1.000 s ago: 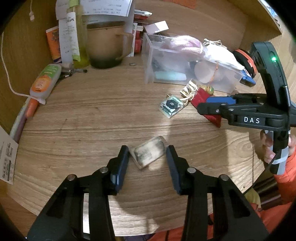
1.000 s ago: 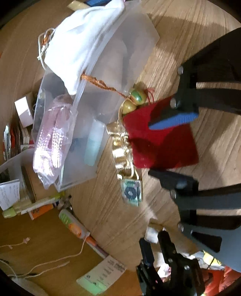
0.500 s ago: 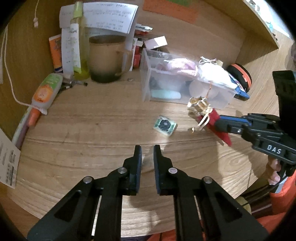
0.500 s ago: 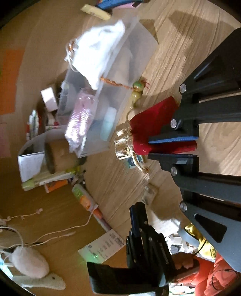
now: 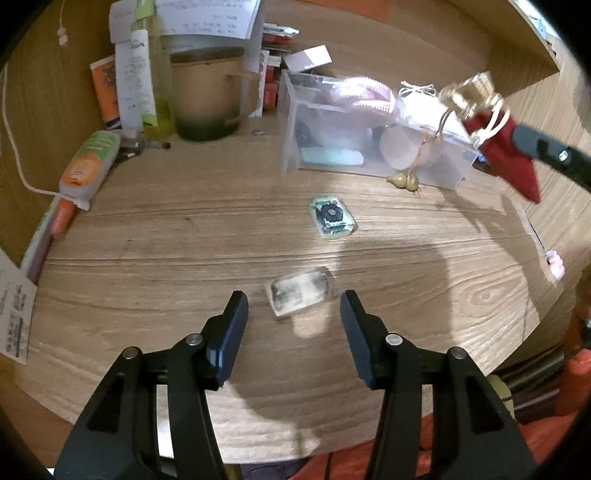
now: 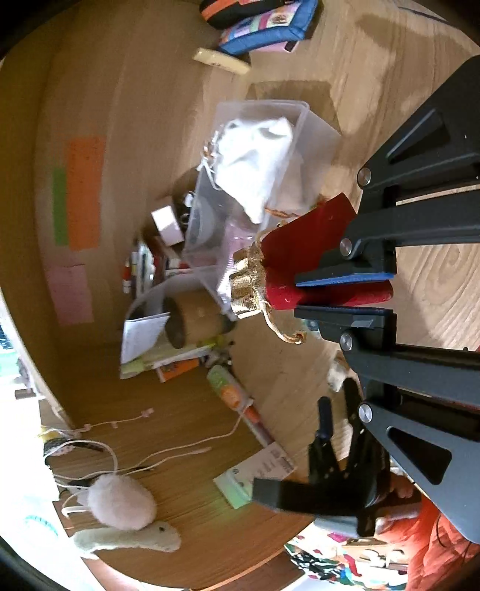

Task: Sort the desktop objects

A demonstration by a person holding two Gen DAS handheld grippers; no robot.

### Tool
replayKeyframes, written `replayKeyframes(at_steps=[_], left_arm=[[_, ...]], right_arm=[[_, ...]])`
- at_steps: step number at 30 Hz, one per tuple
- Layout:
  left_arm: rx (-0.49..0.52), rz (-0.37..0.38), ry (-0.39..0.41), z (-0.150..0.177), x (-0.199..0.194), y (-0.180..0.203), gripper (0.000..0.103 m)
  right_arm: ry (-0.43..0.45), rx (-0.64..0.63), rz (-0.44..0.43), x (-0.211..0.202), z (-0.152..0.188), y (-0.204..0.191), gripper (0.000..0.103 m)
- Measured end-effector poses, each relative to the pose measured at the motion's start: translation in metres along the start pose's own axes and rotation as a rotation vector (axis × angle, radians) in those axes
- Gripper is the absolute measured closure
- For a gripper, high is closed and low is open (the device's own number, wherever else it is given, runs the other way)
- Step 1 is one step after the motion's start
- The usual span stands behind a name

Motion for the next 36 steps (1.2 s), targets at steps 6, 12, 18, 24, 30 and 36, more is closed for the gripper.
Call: replayKeyframes(at_steps=[6,12,18,24,30,36], left_arm=[[0.014,0.023,-0.002,-0.008,0.009,0.012,0.061],[0.033,0.004,0.017,-0.012,0.013,0.019,0.064],[0.018,0.051,0.101,-0.036,-0.014,0.024,0.064],[0.009,0.085,0.244,-0.082,-0.052,0.032,0.064],[0.009,0.099,0.341,-0.125,-0.068,0.042,0.064],[0.002,0.096,0.336,-0.158,-0.048,0.047,0.064]], right_arm=[[0.043,0.000,0.017,-0.012,-0.010,0.005,0.094],[0.085,0.012,0.045,-0.023,-0.022,0.019,0.094],[0.124,0.029,0.067,-0.031,-0.034,0.036,0.094],[0.145,0.039,0.070,-0.030,-0.047,0.050,0.094],[0.163,0.039,0.042,-0.022,-0.062,0.055,0.094],[0.149,0.029,0.020,-0.001,-0.076,0.056,0.094]])
Point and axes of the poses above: each gripper's, at about its wrist camera, not at the fingertips, and x roughly the way its jaws point, y to its right, z to its underside, the point moved 7 cm from there along x, roughly the way its jaws point, and after that the axes turned 15 degrees about -z, right-handed, at the moved point
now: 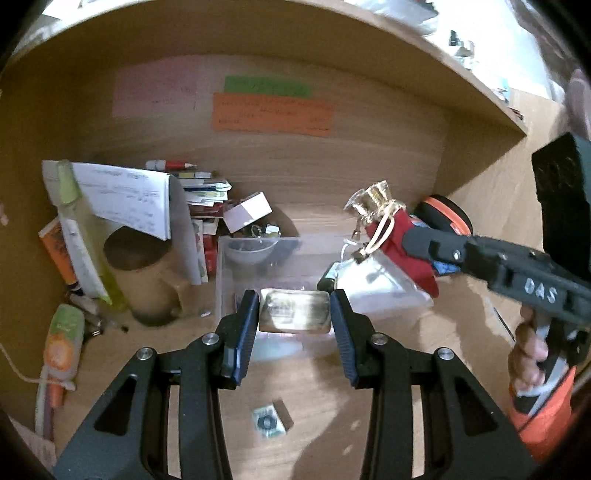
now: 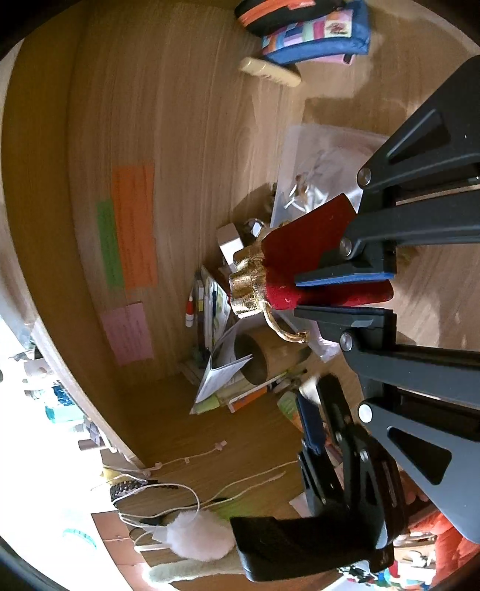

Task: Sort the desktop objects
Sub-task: 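Carry the glass block into the bin with the left tool while the right tool carries the pouch there, then open the left tool to drop the block while the right tool releases the pouch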

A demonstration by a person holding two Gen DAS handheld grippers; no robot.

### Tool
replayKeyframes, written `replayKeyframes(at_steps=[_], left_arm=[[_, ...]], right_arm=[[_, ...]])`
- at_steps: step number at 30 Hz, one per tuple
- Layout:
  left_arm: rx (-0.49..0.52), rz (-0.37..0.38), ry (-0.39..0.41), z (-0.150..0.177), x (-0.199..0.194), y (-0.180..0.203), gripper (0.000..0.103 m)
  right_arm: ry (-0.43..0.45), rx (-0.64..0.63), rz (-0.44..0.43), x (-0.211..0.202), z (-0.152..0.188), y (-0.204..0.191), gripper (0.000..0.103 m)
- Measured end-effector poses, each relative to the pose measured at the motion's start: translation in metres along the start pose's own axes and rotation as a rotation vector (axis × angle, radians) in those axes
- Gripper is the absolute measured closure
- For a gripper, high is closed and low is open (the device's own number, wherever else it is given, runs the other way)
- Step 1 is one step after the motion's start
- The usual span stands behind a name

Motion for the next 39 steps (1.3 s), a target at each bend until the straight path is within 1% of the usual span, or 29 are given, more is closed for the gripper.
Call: replayKeyframes(at_steps=[4,9,16,20,21,24,27,29,30,32,33,36,38,39], left_arm=[[-0.011,0.013,-0.028,-0.006,0.021,0.000,0.064],[-0.021,0.021,-0.068,-0.012,0.045,-0.001,0.064],[-0.031,0.026,-0.142,-0.003,0.075,-0.003,0.064],[-0.007,0.013,-0.173,0.005,0.088,-0.001,0.064],[-0.006,0.014,-0.181,0.007,0.091,0.000,0.064],[-0.015,0.022,-0.182,0.007,0.090,-0.001,0.063],[-0.015,0.019,-0.183,0.006,0.088,-0.002,0.058],[-0.019,0.023,-0.185,0.006,0.085,-0.003,0.053],[-0.021,0.026,-0.185,0.005,0.084,-0.003,0.051],[-0.026,0.025,-0.179,0.005,0.081,-0.005,0.051],[-0.029,0.024,-0.177,0.005,0.080,-0.005,0.049],[-0.039,0.021,-0.174,0.006,0.076,-0.009,0.044],[-0.042,0.024,-0.177,0.007,0.073,-0.010,0.044],[-0.042,0.027,-0.176,0.008,0.071,-0.010,0.044]], right_arm=[[-0.019,0.015,-0.013,0.016,-0.003,0.009,0.094],[-0.069,0.048,0.003,0.039,-0.001,0.031,0.094],[-0.159,0.099,0.028,0.076,0.014,0.052,0.094],[-0.195,0.090,0.067,0.090,0.022,0.059,0.094],[-0.207,0.083,0.079,0.093,0.024,0.060,0.092],[-0.214,0.067,0.108,0.096,0.027,0.062,0.091],[-0.226,0.036,0.141,0.096,0.028,0.060,0.090],[-0.236,0.004,0.167,0.096,0.028,0.055,0.085],[-0.239,-0.014,0.182,0.095,0.028,0.052,0.081],[-0.236,-0.046,0.221,0.092,0.027,0.048,0.077],[-0.230,-0.058,0.237,0.088,0.027,0.046,0.073],[-0.220,-0.057,0.239,0.082,0.025,0.043,0.065],[-0.213,-0.063,0.251,0.077,0.024,0.041,0.060],[-0.211,-0.071,0.266,0.075,0.024,0.039,0.054]])
Point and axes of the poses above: each gripper's, at about its wrist camera, not at the fingertips, and x roughly the way its jaws point, y to its right, z to its underside, the point moved 7 cm from there along x, roughly the way its jaws point, and after that the axes turned 15 degrees about -z, right-handed, at the moved point
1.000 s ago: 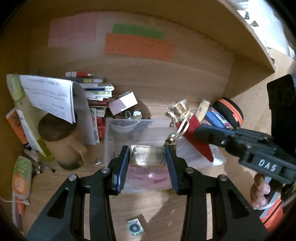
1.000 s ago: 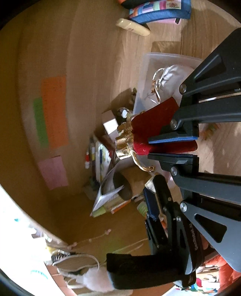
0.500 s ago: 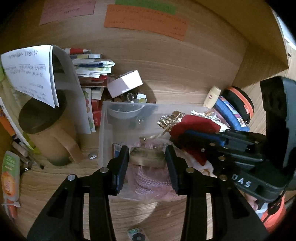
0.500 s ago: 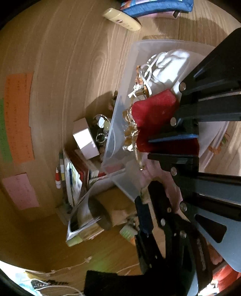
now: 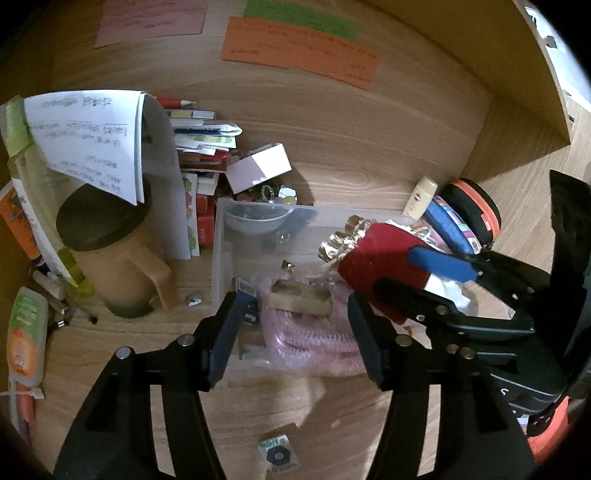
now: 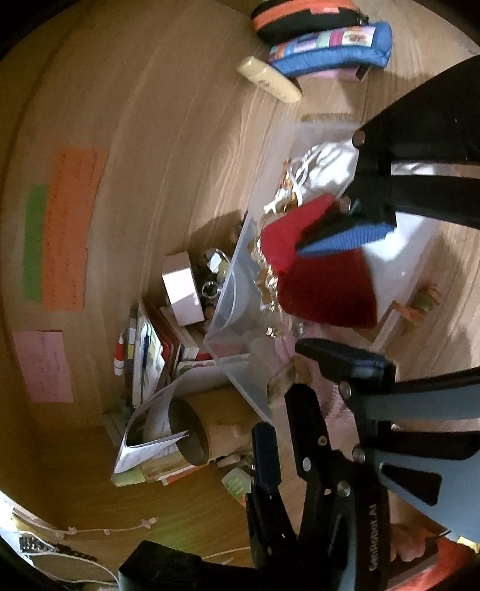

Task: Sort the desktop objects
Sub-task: 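Open the left tool to drop the block while the right tool releases the pouch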

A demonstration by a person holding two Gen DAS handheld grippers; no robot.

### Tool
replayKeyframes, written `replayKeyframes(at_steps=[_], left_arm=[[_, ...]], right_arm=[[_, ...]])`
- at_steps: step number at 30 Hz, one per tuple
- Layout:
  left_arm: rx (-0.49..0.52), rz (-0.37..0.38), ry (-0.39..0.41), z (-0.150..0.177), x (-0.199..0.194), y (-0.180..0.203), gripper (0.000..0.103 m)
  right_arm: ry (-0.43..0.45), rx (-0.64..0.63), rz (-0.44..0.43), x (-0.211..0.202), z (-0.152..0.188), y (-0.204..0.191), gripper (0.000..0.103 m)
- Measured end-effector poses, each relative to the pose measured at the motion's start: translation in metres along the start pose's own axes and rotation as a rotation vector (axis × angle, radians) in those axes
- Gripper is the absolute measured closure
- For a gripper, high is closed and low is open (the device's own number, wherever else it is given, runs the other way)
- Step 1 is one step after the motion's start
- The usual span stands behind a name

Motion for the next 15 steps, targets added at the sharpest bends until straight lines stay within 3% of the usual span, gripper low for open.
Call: replayKeyframes(at_steps=[2,4,6,13,15], left_arm=[[0.000,0.004,0.005,0.002,-0.005,0.000,0.043],[-0.003,0.005,0.013,0.003,-0.010,0.000,0.035],[-0.003,0.000,0.026,0.005,-0.017,-0.001,0.034],[0.031,-0.006,0.034,0.015,-0.031,0.005,0.032],[0.044,-0.019,0.037,0.020,-0.035,0.005,0.025]], right_arm=[[0.014,-0.019,0.059,-0.008,0.001,-0.001,0.043],[0.031,-0.031,0.105,-0.017,0.001,-0.001,0.027],[0.050,-0.030,0.123,-0.026,0.003,0.000,0.019],[0.062,-0.014,0.136,-0.047,0.016,-0.002,0.019],[0.062,-0.007,0.134,-0.051,0.021,-0.003,0.019]])
Point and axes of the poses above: each gripper's, at about its wrist camera, not at the fingertips, and x roughly the way its jaws point, y to its right, z to its underside, the point moved 7 cm from there along x, roughly the way its jaws point, and after that the axes turned 15 degrees about -z, right-handed, at the moved point
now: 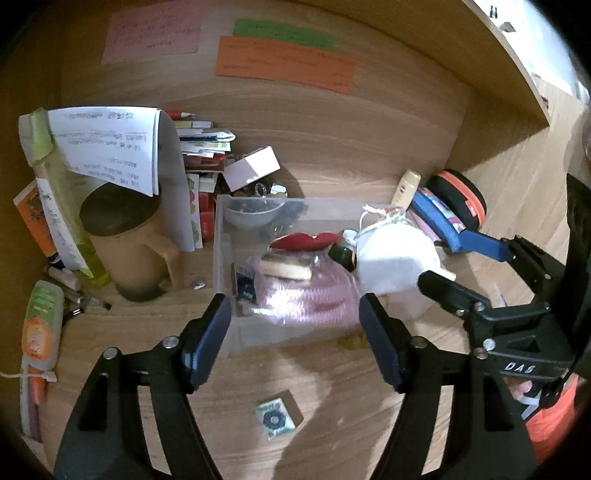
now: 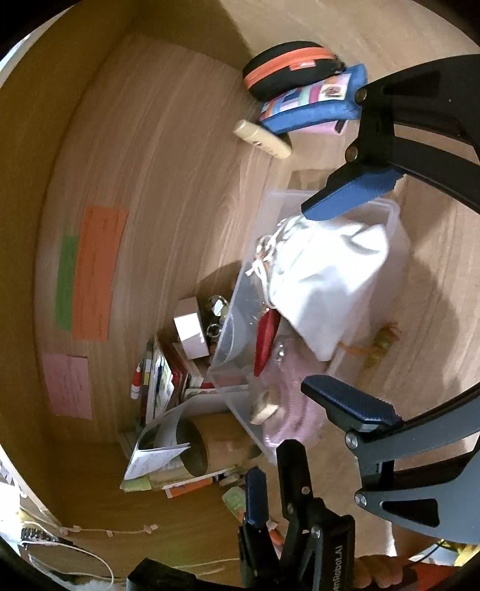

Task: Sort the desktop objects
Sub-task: 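Open the left tool to drop the block while the right tool releases the pouch, then move the left tool to the white dotted tile while the right tool approaches the gourd beads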

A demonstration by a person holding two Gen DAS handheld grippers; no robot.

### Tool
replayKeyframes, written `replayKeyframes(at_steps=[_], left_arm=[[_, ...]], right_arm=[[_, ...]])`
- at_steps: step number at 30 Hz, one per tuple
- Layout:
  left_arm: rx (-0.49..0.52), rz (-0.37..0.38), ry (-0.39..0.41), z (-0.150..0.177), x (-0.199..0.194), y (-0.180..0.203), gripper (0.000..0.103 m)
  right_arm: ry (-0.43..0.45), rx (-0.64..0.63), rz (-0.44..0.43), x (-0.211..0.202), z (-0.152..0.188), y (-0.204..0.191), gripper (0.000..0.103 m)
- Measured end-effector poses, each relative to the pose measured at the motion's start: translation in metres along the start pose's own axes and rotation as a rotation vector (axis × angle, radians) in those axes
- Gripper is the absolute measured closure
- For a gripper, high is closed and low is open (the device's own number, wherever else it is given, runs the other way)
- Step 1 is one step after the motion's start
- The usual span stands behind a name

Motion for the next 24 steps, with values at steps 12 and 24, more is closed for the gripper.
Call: replayKeyframes(at_steps=[12,24], left_arm=[[0.080,-0.065,-0.066,0.046,-0.001,-0.008,0.018],[0.159,-0.090,-0.218,0.104,0.035,-0.002,0.018]], right_arm=[[-0.084,0.126,-0.099,-0.003,0.050,-0.002,0.019],[-0.234,0.220,-0.168,0.057,0.082,-0.012,0.019]])
Point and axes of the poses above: each gripper's, at about its wrist camera, not at the fingertips, and x roughly the way its jaws point, y to its right, z to its underside, the point moved 7 cm from there along x, roughly the way its jaws point, and after that the axes turned 15 degrees about -z, right-handed, at the moved point
